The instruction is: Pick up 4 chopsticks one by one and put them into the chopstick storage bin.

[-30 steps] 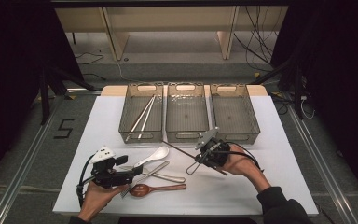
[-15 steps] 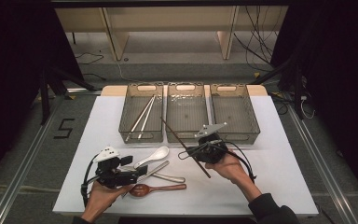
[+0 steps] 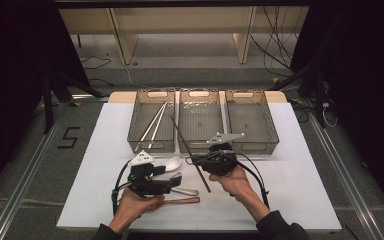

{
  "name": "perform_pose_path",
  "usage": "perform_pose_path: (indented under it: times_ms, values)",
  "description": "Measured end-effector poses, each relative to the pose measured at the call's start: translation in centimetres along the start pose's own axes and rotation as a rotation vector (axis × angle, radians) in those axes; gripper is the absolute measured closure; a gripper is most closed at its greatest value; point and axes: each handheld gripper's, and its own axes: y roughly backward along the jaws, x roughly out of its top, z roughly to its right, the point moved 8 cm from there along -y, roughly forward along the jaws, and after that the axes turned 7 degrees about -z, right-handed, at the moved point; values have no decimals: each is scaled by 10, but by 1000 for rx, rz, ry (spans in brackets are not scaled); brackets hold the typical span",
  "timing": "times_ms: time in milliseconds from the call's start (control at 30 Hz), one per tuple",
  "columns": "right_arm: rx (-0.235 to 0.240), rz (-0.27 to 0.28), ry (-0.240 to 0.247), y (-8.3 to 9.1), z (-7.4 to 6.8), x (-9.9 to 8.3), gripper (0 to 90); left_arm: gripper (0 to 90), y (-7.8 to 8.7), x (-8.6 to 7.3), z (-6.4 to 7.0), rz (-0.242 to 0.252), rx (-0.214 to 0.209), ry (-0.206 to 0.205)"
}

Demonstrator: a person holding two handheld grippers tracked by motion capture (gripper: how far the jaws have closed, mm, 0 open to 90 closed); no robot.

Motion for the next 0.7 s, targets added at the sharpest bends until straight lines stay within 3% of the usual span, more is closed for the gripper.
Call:
perform_pose_path:
  times_ms: [267, 367, 700]
  values:
    - [31, 35, -39, -6, -9, 5, 856, 285, -18, 6, 7, -23, -59, 51]
    - [45, 41, -50, -7, -11, 6, 856, 311, -22, 6, 9, -31, -49, 47]
    - [55, 54, -58, -8, -16, 8, 856, 447, -31, 11, 17, -27, -100, 40]
